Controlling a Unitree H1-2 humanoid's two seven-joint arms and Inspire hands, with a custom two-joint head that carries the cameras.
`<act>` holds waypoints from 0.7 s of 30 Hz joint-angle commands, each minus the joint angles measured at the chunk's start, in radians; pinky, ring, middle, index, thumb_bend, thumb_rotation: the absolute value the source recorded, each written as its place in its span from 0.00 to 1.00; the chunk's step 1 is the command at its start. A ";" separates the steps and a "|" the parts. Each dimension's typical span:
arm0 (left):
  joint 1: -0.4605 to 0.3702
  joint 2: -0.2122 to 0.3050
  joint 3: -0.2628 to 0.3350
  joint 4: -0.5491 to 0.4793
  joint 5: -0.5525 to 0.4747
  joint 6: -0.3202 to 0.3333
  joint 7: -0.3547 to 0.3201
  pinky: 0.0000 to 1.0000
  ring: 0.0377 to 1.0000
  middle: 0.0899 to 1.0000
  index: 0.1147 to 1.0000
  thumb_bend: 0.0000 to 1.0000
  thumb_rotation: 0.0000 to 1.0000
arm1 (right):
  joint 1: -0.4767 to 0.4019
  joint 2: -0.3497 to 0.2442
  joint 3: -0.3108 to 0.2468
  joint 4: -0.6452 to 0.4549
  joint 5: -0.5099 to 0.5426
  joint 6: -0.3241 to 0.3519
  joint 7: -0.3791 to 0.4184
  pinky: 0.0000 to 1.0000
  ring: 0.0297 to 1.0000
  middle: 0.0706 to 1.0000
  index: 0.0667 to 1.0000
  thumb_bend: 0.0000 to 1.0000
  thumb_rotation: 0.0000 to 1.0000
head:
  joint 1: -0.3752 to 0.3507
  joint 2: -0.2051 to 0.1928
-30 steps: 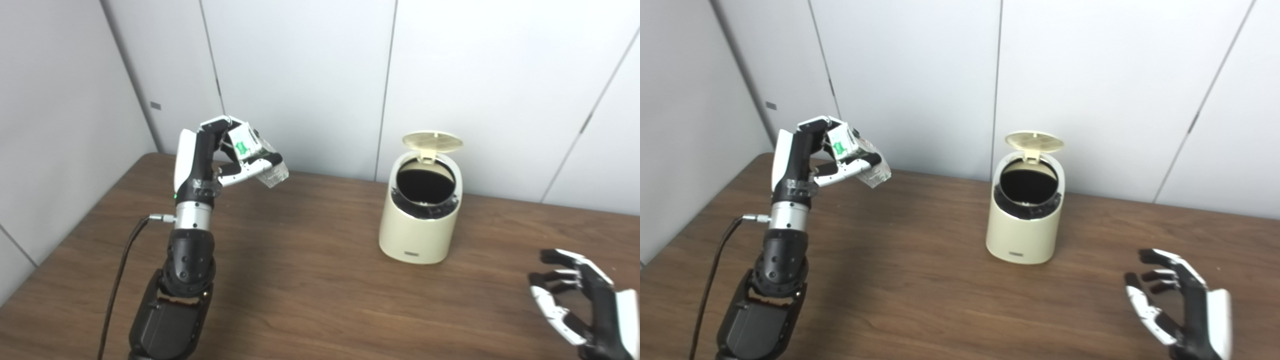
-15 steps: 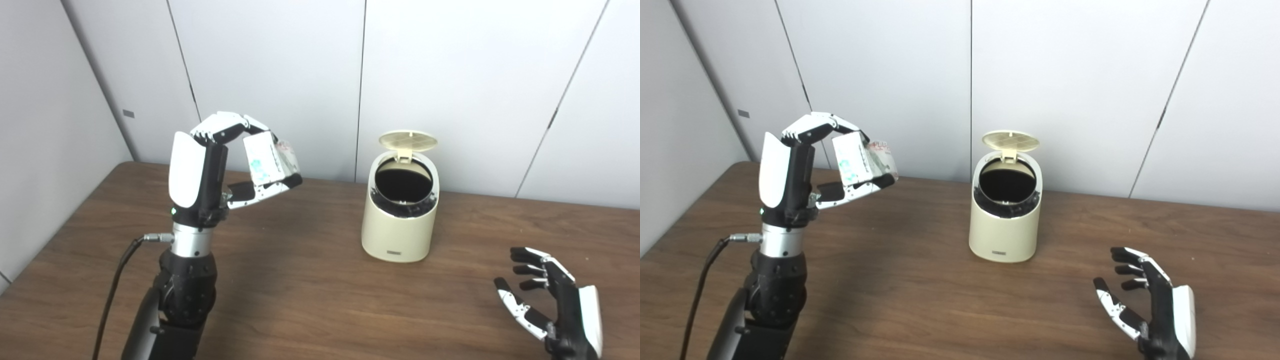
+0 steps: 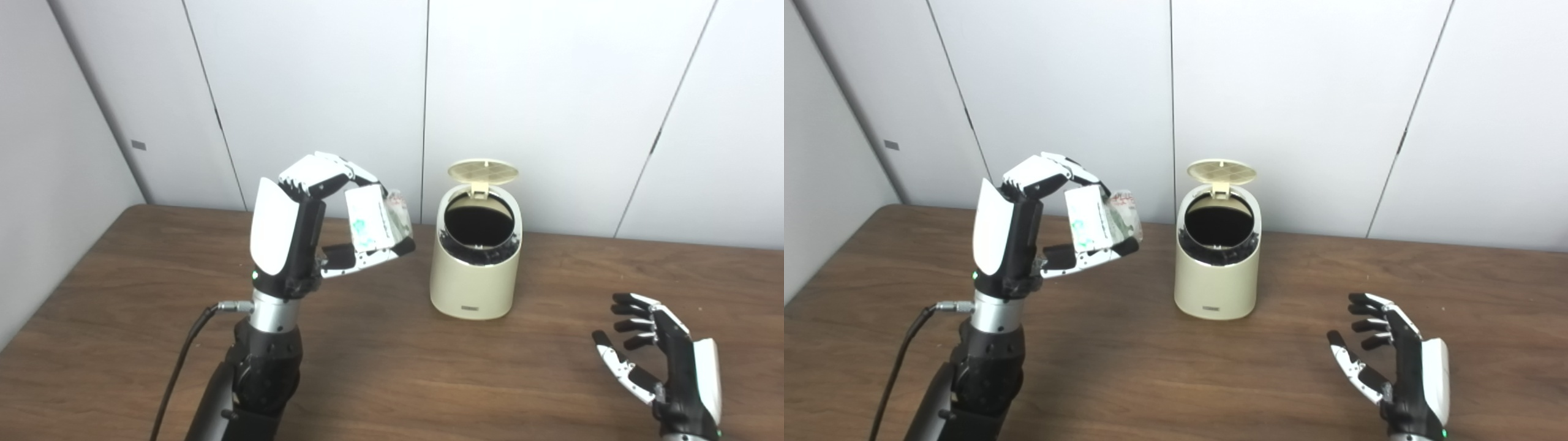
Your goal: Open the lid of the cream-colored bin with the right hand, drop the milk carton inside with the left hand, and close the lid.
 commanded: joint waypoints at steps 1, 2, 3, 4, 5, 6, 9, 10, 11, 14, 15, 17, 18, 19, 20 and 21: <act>-0.069 0.010 -0.020 0.000 0.006 -0.021 0.058 0.58 0.51 0.42 0.38 0.50 0.00 | 0.005 0.029 0.017 0.038 -0.013 -0.017 -0.022 0.46 0.59 0.64 0.66 0.26 0.13 | -0.007 -0.001; -0.073 0.014 -0.030 0.005 0.007 -0.021 0.068 0.58 0.50 0.42 0.38 0.50 0.00 | 0.005 0.031 0.019 0.038 -0.015 -0.016 -0.024 0.46 0.60 0.64 0.66 0.26 0.14 | -0.007 -0.001; -0.079 0.015 -0.039 0.013 0.009 -0.021 0.079 0.58 0.50 0.42 0.38 0.50 0.00 | 0.005 0.033 0.022 0.038 -0.019 -0.013 -0.026 0.47 0.60 0.65 0.66 0.26 0.14 | -0.012 -0.001; -0.085 0.016 -0.048 0.022 0.011 -0.021 0.090 0.58 0.50 0.42 0.39 0.50 0.00 | 0.005 0.036 0.025 0.038 -0.020 -0.010 -0.027 0.45 0.59 0.64 0.66 0.26 0.16 | -0.018 -0.001; -0.093 0.016 -0.057 0.034 0.021 -0.021 0.104 0.58 0.49 0.42 0.39 0.50 0.00 | 0.005 0.039 0.027 0.037 -0.018 -0.006 -0.027 0.45 0.59 0.65 0.66 0.26 0.17 | -0.020 -0.001; -0.102 0.017 -0.069 0.049 0.031 -0.021 0.120 0.57 0.48 0.42 0.39 0.50 0.00 | 0.004 0.042 0.031 0.041 -0.018 -0.005 -0.029 0.46 0.60 0.65 0.67 0.26 0.18 | -0.029 -0.009; -0.134 0.037 -0.124 0.114 0.065 -0.021 0.201 0.57 0.48 0.42 0.40 0.50 0.00 | -0.001 0.050 0.039 0.063 -0.021 -0.016 -0.045 0.45 0.59 0.65 0.67 0.26 0.17 | -0.046 -0.021; -0.145 0.044 -0.144 0.136 0.074 -0.021 0.228 0.57 0.48 0.41 0.40 0.50 0.00 | -0.003 0.052 0.041 0.068 -0.022 -0.018 -0.049 0.40 0.54 0.62 0.67 0.26 0.16 | -0.049 -0.022; -0.154 0.050 -0.160 0.156 0.084 -0.021 0.252 0.57 0.49 0.41 0.40 0.50 0.00 | -0.004 0.053 0.044 0.072 -0.023 -0.018 -0.053 0.40 0.54 0.62 0.67 0.26 0.16 | -0.052 -0.023; -0.186 0.070 -0.209 0.225 0.137 -0.021 0.324 0.56 0.50 0.41 0.40 0.50 0.00 | -0.008 0.061 0.053 0.095 -0.014 -0.055 -0.076 0.34 0.48 0.62 0.67 0.27 0.13 | -0.066 -0.030; -0.197 0.075 -0.223 0.246 0.150 -0.021 0.344 0.55 0.49 0.41 0.40 0.50 0.00 | -0.009 0.062 0.057 0.102 -0.014 -0.063 -0.083 0.33 0.46 0.61 0.67 0.27 0.11 | -0.069 -0.032; -0.213 0.081 -0.245 0.279 0.160 -0.021 0.371 0.54 0.49 0.40 0.41 0.50 0.00 | -0.010 0.065 0.063 0.109 -0.020 -0.063 -0.091 0.43 0.57 0.65 0.66 0.28 0.16 | -0.075 -0.035; -0.224 0.081 -0.257 0.303 0.167 -0.021 0.387 0.54 0.49 0.40 0.41 0.50 0.00 | -0.012 0.065 0.067 0.116 -0.025 -0.064 -0.097 0.46 0.59 0.66 0.66 0.28 0.17 | -0.080 -0.037; -0.236 0.082 -0.270 0.325 0.174 -0.021 0.403 0.54 0.49 0.40 0.41 0.50 0.00 | -0.013 0.065 0.069 0.122 -0.028 -0.068 -0.103 0.49 0.62 0.67 0.66 0.28 0.18 | -0.083 -0.038; -0.245 0.083 -0.280 0.341 0.179 -0.021 0.417 0.54 0.49 0.40 0.41 0.50 0.00 | -0.014 0.065 0.071 0.127 -0.030 -0.072 -0.107 0.50 0.63 0.68 0.66 0.28 0.19 | -0.084 -0.038; -0.260 0.086 -0.297 0.365 0.184 -0.021 0.437 0.54 0.48 0.40 0.41 0.50 0.00 | -0.014 0.066 0.075 0.129 -0.034 -0.073 -0.111 0.51 0.64 0.68 0.66 0.28 0.19 | -0.088 -0.040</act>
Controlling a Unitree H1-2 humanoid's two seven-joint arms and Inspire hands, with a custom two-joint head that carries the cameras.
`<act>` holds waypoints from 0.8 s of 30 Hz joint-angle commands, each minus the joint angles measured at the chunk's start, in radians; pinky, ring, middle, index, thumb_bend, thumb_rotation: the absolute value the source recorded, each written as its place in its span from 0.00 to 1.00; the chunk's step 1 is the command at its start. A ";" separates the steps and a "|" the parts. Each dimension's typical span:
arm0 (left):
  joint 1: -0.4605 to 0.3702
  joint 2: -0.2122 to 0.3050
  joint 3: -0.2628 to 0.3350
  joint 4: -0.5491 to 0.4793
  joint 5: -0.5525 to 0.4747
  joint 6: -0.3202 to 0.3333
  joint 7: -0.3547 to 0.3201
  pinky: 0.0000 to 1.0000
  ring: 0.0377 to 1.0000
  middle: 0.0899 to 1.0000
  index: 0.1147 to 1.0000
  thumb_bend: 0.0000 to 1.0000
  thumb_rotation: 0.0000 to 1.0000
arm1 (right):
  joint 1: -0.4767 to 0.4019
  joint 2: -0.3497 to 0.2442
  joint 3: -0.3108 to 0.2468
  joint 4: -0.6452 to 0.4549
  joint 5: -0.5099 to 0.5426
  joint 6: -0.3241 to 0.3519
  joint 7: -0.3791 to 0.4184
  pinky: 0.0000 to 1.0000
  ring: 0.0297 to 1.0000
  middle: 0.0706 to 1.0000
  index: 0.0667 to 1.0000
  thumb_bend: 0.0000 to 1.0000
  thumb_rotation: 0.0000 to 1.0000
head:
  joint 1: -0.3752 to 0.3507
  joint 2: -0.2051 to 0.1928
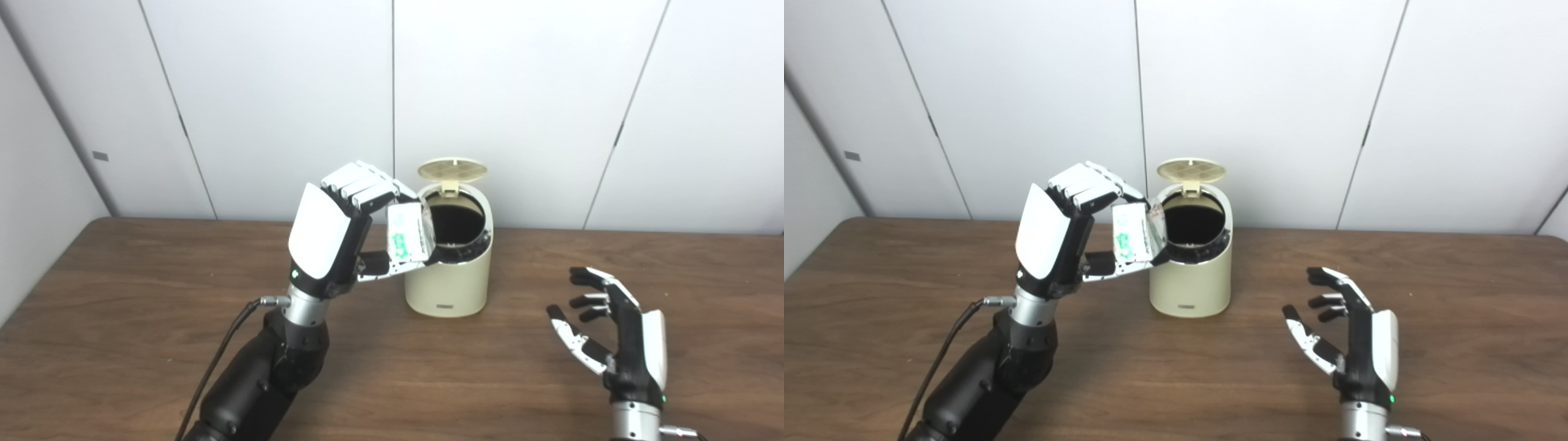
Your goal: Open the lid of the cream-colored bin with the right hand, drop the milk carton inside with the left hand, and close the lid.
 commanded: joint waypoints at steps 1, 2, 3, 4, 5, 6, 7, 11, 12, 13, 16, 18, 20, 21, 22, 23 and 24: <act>-0.083 0.011 -0.020 0.019 0.007 -0.015 0.074 0.54 0.48 0.40 0.41 0.50 0.00 | 0.043 0.031 0.018 0.060 -0.011 -0.039 -0.027 0.49 0.63 0.68 0.66 0.28 0.17 | -0.004 -0.001; -0.092 0.014 -0.033 0.034 0.006 -0.015 0.086 0.54 0.48 0.40 0.41 0.50 0.00 | 0.043 0.032 0.021 0.058 -0.012 -0.035 -0.027 0.48 0.62 0.68 0.66 0.28 0.15 | -0.006 -0.002; -0.101 0.018 -0.046 0.048 0.005 -0.015 0.099 0.54 0.48 0.40 0.41 0.50 0.00 | 0.045 0.035 0.023 0.053 -0.011 -0.026 -0.025 0.48 0.62 0.68 0.66 0.28 0.14 | -0.010 -0.002; -0.109 0.021 -0.060 0.064 0.003 -0.015 0.111 0.54 0.48 0.40 0.41 0.50 0.00 | 0.046 0.038 0.024 0.051 -0.009 -0.021 -0.024 0.48 0.62 0.69 0.66 0.29 0.14 | -0.015 -0.003; -0.117 0.024 -0.073 0.081 0.005 -0.015 0.125 0.54 0.48 0.40 0.41 0.50 0.00 | 0.047 0.040 0.025 0.049 -0.008 -0.018 -0.025 0.47 0.60 0.69 0.66 0.29 0.14 | -0.017 -0.002; -0.125 0.026 -0.086 0.098 0.007 -0.015 0.138 0.54 0.48 0.40 0.41 0.50 0.00 | 0.046 0.041 0.025 0.052 -0.007 -0.021 -0.027 0.47 0.61 0.69 0.66 0.29 0.13 | -0.018 -0.001; -0.132 0.028 -0.098 0.113 0.007 -0.015 0.150 0.53 0.48 0.40 0.41 0.50 0.00 | 0.045 0.041 0.026 0.057 -0.008 -0.025 -0.030 0.46 0.60 0.68 0.66 0.29 0.14 | -0.020 -0.001; -0.159 0.023 -0.136 0.187 0.015 -0.015 0.196 0.53 0.48 0.40 0.41 0.50 0.00 | 0.045 0.041 0.031 0.064 -0.010 -0.033 -0.033 0.47 0.60 0.68 0.66 0.28 0.14 | -0.027 -0.003; -0.164 0.023 -0.144 0.204 0.016 -0.015 0.205 0.53 0.48 0.40 0.41 0.50 0.00 | 0.046 0.042 0.033 0.061 -0.013 -0.027 -0.032 0.46 0.60 0.68 0.67 0.28 0.14 | -0.027 -0.003; -0.170 0.021 -0.154 0.222 0.012 -0.015 0.210 0.53 0.48 0.40 0.41 0.50 0.00 | 0.047 0.043 0.035 0.059 -0.017 -0.021 -0.032 0.45 0.59 0.68 0.67 0.28 0.15 | -0.028 -0.003; -0.183 0.021 -0.173 0.256 0.000 -0.015 0.218 0.53 0.48 0.40 0.40 0.50 0.00 | 0.049 0.048 0.039 0.052 -0.026 -0.008 -0.032 0.44 0.58 0.68 0.68 0.28 0.19 | -0.034 -0.002; -0.192 0.021 -0.188 0.275 -0.009 -0.015 0.227 0.53 0.48 0.40 0.40 0.50 0.00 | 0.049 0.051 0.040 0.055 -0.023 -0.014 -0.035 0.44 0.58 0.68 0.68 0.29 0.19 | -0.041 -0.003; -0.205 0.019 -0.203 0.301 -0.014 -0.015 0.238 0.53 0.48 0.40 0.41 0.50 0.00 | 0.049 0.052 0.042 0.057 -0.022 -0.022 -0.038 0.47 0.61 0.68 0.67 0.29 0.19 | -0.044 -0.003; -0.211 0.020 -0.212 0.312 -0.016 -0.015 0.245 0.53 0.48 0.41 0.41 0.50 0.00 | 0.049 0.053 0.044 0.058 -0.024 -0.022 -0.038 0.49 0.62 0.68 0.67 0.29 0.20 | -0.046 -0.004; -0.218 0.020 -0.221 0.325 -0.018 -0.015 0.252 0.53 0.48 0.41 0.41 0.50 0.00 | 0.049 0.054 0.045 0.057 -0.026 -0.019 -0.038 0.50 0.63 0.68 0.67 0.29 0.21 | -0.046 -0.004; -0.225 0.020 -0.231 0.340 -0.018 -0.015 0.263 0.53 0.48 0.41 0.41 0.50 0.00 | 0.049 0.055 0.046 0.056 -0.029 -0.014 -0.039 0.49 0.62 0.68 0.67 0.29 0.22 | -0.049 -0.004; -0.233 0.019 -0.239 0.356 -0.012 -0.015 0.273 0.53 0.48 0.41 0.41 0.50 0.00 | 0.049 0.056 0.046 0.056 -0.031 -0.015 -0.041 0.48 0.61 0.67 0.67 0.29 0.21 | -0.050 -0.004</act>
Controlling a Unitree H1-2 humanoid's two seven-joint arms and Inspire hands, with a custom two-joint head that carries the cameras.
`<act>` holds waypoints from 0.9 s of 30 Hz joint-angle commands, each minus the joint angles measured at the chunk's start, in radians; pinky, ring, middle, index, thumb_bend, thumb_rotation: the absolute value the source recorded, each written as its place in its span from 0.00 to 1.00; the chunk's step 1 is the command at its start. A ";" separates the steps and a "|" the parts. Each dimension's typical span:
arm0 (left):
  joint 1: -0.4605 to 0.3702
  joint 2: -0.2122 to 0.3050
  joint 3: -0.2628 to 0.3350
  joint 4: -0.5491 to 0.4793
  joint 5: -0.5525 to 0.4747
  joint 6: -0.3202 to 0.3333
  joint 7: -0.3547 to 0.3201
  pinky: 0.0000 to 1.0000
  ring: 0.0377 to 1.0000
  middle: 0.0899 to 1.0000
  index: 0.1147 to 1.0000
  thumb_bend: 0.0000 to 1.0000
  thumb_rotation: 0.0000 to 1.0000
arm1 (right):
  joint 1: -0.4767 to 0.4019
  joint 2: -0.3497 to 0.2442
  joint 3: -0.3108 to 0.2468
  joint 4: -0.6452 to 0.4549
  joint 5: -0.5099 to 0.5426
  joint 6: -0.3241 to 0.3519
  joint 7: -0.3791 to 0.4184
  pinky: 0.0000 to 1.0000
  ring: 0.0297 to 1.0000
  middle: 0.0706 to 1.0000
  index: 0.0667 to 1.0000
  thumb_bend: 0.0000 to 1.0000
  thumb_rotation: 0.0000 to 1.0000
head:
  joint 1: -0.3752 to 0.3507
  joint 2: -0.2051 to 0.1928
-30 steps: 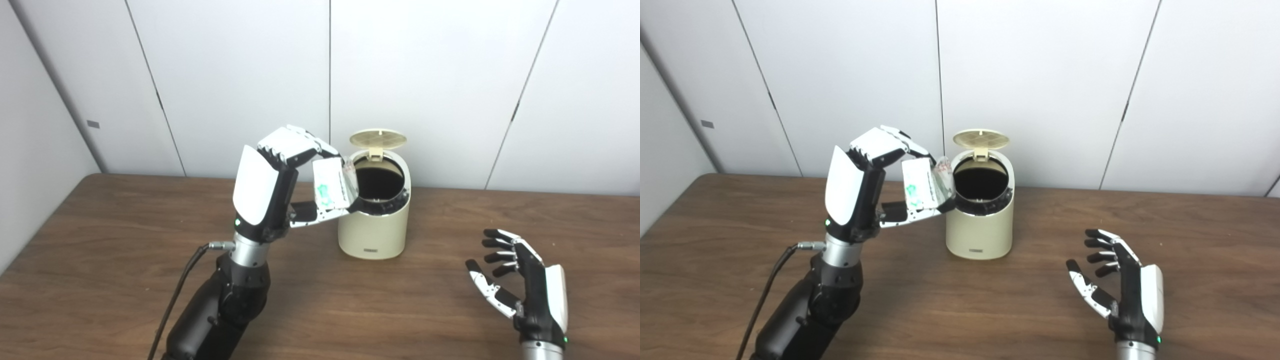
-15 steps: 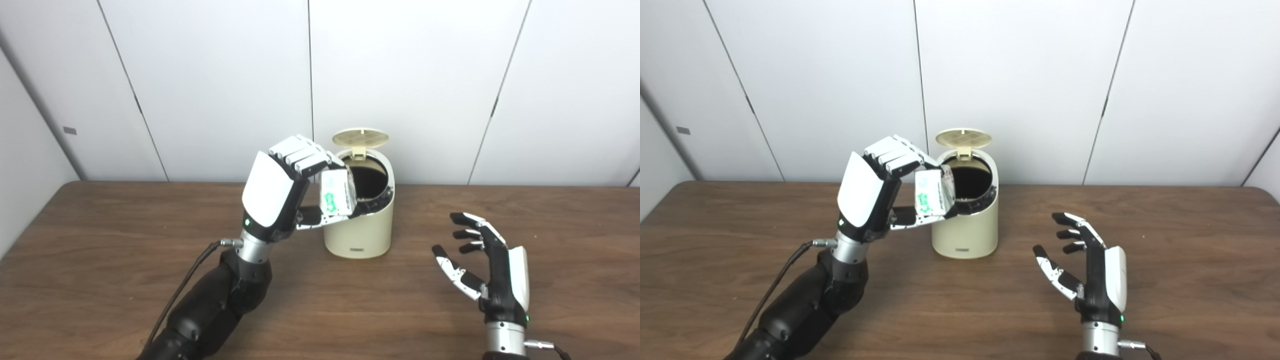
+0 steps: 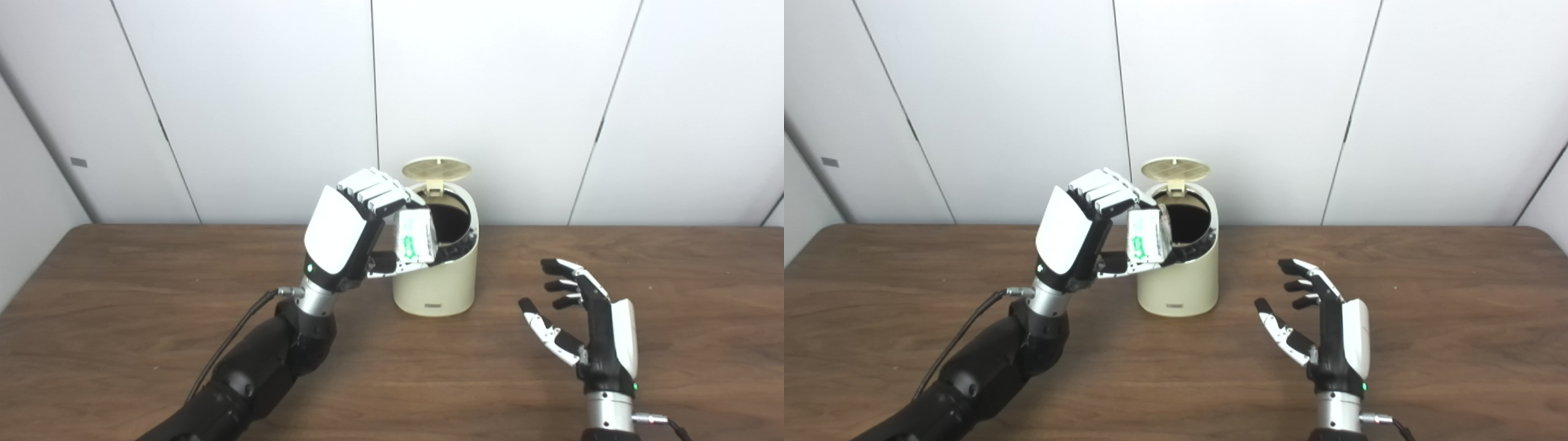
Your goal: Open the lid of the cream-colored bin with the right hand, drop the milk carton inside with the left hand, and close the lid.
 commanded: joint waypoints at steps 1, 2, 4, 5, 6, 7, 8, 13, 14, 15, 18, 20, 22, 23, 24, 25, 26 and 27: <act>-0.064 0.005 -0.009 0.025 0.006 0.003 0.029 0.53 0.47 0.41 0.41 0.50 0.00 | 0.050 0.045 0.024 0.056 -0.012 -0.019 -0.024 0.46 0.59 0.66 0.67 0.29 0.20 | -0.002 0.000; -0.071 0.004 -0.012 0.040 0.017 0.003 0.037 0.53 0.47 0.41 0.41 0.50 0.00 | 0.050 0.046 0.024 0.056 -0.012 -0.020 -0.025 0.45 0.59 0.66 0.68 0.29 0.20 | -0.002 0.001; -0.083 0.000 -0.012 0.072 0.049 0.004 0.046 0.54 0.47 0.41 0.40 0.50 0.00 | 0.051 0.051 0.024 0.053 -0.011 -0.021 -0.027 0.47 0.60 0.67 0.67 0.29 0.18 | -0.003 0.001; -0.091 -0.002 -0.015 0.090 0.062 0.004 0.052 0.54 0.47 0.41 0.40 0.50 0.00 | 0.053 0.052 0.024 0.049 -0.011 -0.019 -0.026 0.47 0.61 0.67 0.67 0.29 0.17 | -0.003 0.002; -0.099 -0.003 -0.020 0.110 0.069 0.003 0.060 0.54 0.47 0.41 0.40 0.50 0.00 | 0.054 0.054 0.026 0.047 -0.012 -0.020 -0.026 0.47 0.60 0.67 0.67 0.29 0.17 | -0.003 0.003; -0.107 -0.004 -0.026 0.126 0.072 0.003 0.068 0.54 0.47 0.41 0.40 0.50 0.00 | 0.055 0.054 0.027 0.047 -0.012 -0.022 -0.027 0.46 0.60 0.67 0.67 0.29 0.16 | -0.003 0.004; -0.113 -0.004 -0.032 0.139 0.071 0.003 0.071 0.54 0.47 0.41 0.40 0.50 0.00 | 0.055 0.054 0.029 0.048 -0.013 -0.026 -0.028 0.45 0.59 0.67 0.67 0.29 0.16 | -0.004 0.004; -0.148 -0.012 -0.047 0.197 0.077 0.003 0.095 0.54 0.48 0.40 0.40 0.50 0.00 | 0.056 0.055 0.033 0.050 -0.007 -0.027 -0.026 0.47 0.61 0.67 0.67 0.29 0.16 | -0.006 0.010; -0.154 -0.014 -0.049 0.206 0.072 0.003 0.093 0.55 0.48 0.40 0.40 0.50 0.00 | 0.055 0.055 0.034 0.051 -0.008 -0.028 -0.028 0.47 0.61 0.67 0.67 0.29 0.16 | -0.005 0.011; -0.160 -0.015 -0.054 0.215 0.064 0.003 0.090 0.55 0.49 0.40 0.40 0.50 0.00 | 0.053 0.056 0.034 0.052 -0.007 -0.030 -0.028 0.47 0.60 0.66 0.67 0.29 0.15 | -0.007 0.008; -0.173 -0.017 -0.066 0.236 0.048 0.003 0.083 0.55 0.49 0.40 0.40 0.50 0.00 | 0.050 0.057 0.037 0.059 -0.008 -0.033 -0.031 0.46 0.60 0.66 0.67 0.28 0.15 | -0.013 0.009; -0.183 -0.019 -0.079 0.253 0.041 0.003 0.082 0.55 0.49 0.40 0.40 0.50 0.00 | 0.048 0.055 0.040 0.067 -0.007 -0.044 -0.033 0.47 0.61 0.67 0.68 0.28 0.16 | -0.019 0.009; -0.195 -0.025 -0.098 0.276 0.030 0.003 0.092 0.54 0.49 0.40 0.40 0.50 0.00 | 0.048 0.054 0.044 0.071 -0.012 -0.048 -0.037 0.48 0.61 0.67 0.67 0.28 0.17 | -0.022 0.009; -0.201 -0.029 -0.108 0.288 0.025 0.003 0.098 0.54 0.49 0.40 0.39 0.50 0.00 | 0.047 0.053 0.047 0.074 -0.015 -0.054 -0.041 0.49 0.62 0.67 0.67 0.28 0.17 | -0.023 0.010; -0.206 -0.033 -0.116 0.299 0.022 0.003 0.103 0.54 0.50 0.40 0.39 0.50 0.00 | 0.046 0.053 0.049 0.076 -0.018 -0.058 -0.047 0.49 0.62 0.67 0.67 0.28 0.15 | -0.024 0.011; -0.210 -0.036 -0.123 0.308 0.019 0.003 0.107 0.54 0.50 0.40 0.39 0.50 0.00 | 0.046 0.054 0.050 0.077 -0.020 -0.060 -0.051 0.49 0.62 0.67 0.66 0.28 0.14 | -0.024 0.011; -0.214 -0.039 -0.128 0.315 0.018 0.003 0.110 0.54 0.50 0.40 0.39 0.50 0.00 | 0.046 0.055 0.052 0.076 -0.022 -0.059 -0.054 0.49 0.62 0.67 0.66 0.29 0.14 | -0.024 0.012; -0.217 -0.042 -0.131 0.324 0.019 0.003 0.113 0.54 0.50 0.40 0.39 0.50 0.00 | 0.046 0.055 0.054 0.076 -0.022 -0.056 -0.055 0.49 0.62 0.67 0.66 0.29 0.14 | -0.026 0.012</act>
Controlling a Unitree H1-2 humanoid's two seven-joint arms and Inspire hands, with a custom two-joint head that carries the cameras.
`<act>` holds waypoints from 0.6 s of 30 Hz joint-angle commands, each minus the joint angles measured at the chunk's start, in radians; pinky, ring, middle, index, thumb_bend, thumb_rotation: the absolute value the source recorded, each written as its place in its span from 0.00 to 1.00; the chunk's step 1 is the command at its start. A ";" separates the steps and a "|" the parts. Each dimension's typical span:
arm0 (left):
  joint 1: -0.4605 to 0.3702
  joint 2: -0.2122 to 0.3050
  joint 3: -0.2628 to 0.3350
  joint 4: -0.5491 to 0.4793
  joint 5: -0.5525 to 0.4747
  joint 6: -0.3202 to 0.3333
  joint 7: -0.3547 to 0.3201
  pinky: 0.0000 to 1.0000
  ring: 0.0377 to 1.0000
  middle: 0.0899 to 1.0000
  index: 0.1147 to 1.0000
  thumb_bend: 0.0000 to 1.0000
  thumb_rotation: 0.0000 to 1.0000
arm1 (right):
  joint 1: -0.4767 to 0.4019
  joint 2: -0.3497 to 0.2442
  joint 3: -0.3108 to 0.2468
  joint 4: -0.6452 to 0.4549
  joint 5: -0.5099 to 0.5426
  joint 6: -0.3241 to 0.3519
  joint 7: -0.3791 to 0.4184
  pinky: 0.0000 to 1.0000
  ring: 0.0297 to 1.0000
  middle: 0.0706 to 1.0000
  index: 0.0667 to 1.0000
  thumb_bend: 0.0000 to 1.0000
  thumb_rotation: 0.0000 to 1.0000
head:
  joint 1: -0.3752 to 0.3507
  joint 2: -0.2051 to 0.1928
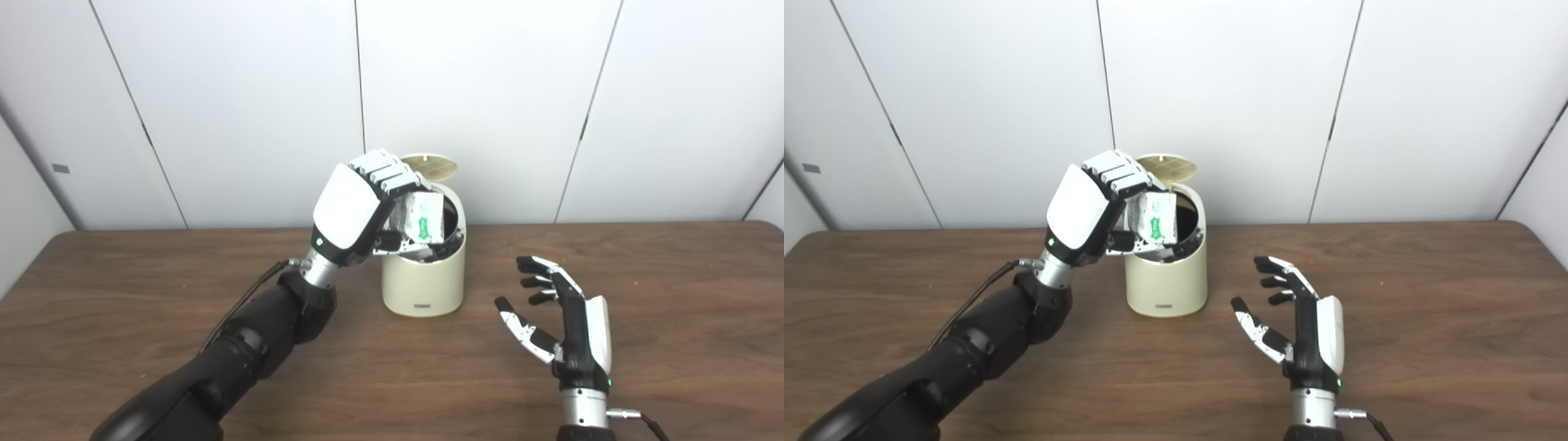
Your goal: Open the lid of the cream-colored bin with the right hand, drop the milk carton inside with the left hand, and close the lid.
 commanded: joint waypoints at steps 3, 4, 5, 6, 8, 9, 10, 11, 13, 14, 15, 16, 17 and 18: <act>-0.044 -0.001 -0.012 0.036 -0.014 0.015 0.007 0.53 0.49 0.40 0.39 0.50 0.00 | 0.047 0.033 0.025 0.074 -0.006 -0.043 -0.021 0.51 0.63 0.67 0.66 0.28 0.15 | -0.006 0.001; -0.046 -0.003 -0.017 0.041 -0.018 0.015 0.007 0.53 0.49 0.40 0.39 0.50 0.00 | 0.046 0.033 0.026 0.076 -0.009 -0.045 -0.024 0.50 0.63 0.67 0.66 0.29 0.15 | -0.007 0.001; -0.048 -0.004 -0.022 0.045 -0.023 0.015 0.007 0.54 0.49 0.40 0.39 0.50 0.00 | 0.046 0.033 0.028 0.076 -0.010 -0.045 -0.026 0.50 0.63 0.67 0.66 0.29 0.15 | -0.008 0.000; -0.051 -0.006 -0.029 0.050 -0.028 0.015 0.010 0.53 0.49 0.40 0.39 0.50 0.00 | 0.046 0.032 0.029 0.077 -0.010 -0.047 -0.027 0.50 0.63 0.67 0.66 0.29 0.15 | -0.008 0.001; -0.054 -0.011 -0.039 0.059 -0.037 0.015 0.014 0.53 0.49 0.40 0.39 0.50 0.00 | 0.045 0.032 0.030 0.078 -0.011 -0.048 -0.031 0.51 0.63 0.67 0.66 0.29 0.15 | -0.009 0.000; -0.055 -0.013 -0.043 0.058 -0.046 0.015 0.011 0.54 0.49 0.40 0.39 0.50 0.00 | 0.045 0.034 0.030 0.077 -0.008 -0.046 -0.030 0.51 0.64 0.67 0.66 0.29 0.15 | -0.010 0.000; -0.055 -0.015 -0.046 0.057 -0.052 0.015 0.008 0.54 0.49 0.40 0.39 0.50 0.00 | 0.046 0.034 0.030 0.076 -0.006 -0.044 -0.030 0.51 0.64 0.67 0.66 0.29 0.15 | -0.010 0.000; -0.055 -0.017 -0.050 0.055 -0.060 0.015 0.006 0.54 0.49 0.40 0.39 0.50 0.00 | 0.046 0.035 0.031 0.074 -0.005 -0.039 -0.028 0.51 0.64 0.67 0.66 0.29 0.15 | -0.010 0.000; -0.056 -0.021 -0.053 0.052 -0.064 0.015 0.004 0.54 0.49 0.40 0.39 0.50 0.00 | 0.046 0.035 0.033 0.073 -0.006 -0.036 -0.027 0.51 0.64 0.68 0.66 0.29 0.15 | -0.010 -0.001; -0.057 -0.023 -0.055 0.051 -0.065 0.015 0.005 0.54 0.49 0.40 0.39 0.50 0.00 | 0.046 0.035 0.034 0.074 -0.008 -0.037 -0.030 0.51 0.64 0.68 0.66 0.29 0.15 | -0.010 -0.001; -0.059 -0.025 -0.057 0.051 -0.067 0.015 0.007 0.54 0.49 0.40 0.39 0.50 0.00 | 0.045 0.035 0.034 0.076 -0.012 -0.036 -0.033 0.51 0.63 0.68 0.66 0.29 0.15 | -0.010 -0.002; -0.060 -0.026 -0.059 0.050 -0.069 0.015 0.008 0.54 0.49 0.40 0.39 0.50 0.00 | 0.044 0.035 0.035 0.078 -0.014 -0.036 -0.037 0.50 0.63 0.67 0.65 0.29 0.15 | -0.010 -0.003; -0.061 -0.028 -0.060 0.049 -0.071 0.015 0.007 0.54 0.49 0.40 0.39 0.50 0.00 | 0.044 0.036 0.035 0.080 -0.014 -0.037 -0.038 0.50 0.63 0.67 0.65 0.29 0.15 | -0.010 -0.003; -0.063 -0.029 -0.060 0.050 -0.071 0.015 0.006 0.54 0.49 0.40 0.39 0.50 0.00 | 0.043 0.036 0.035 0.081 -0.013 -0.036 -0.038 0.50 0.63 0.67 0.65 0.29 0.16 | -0.008 -0.004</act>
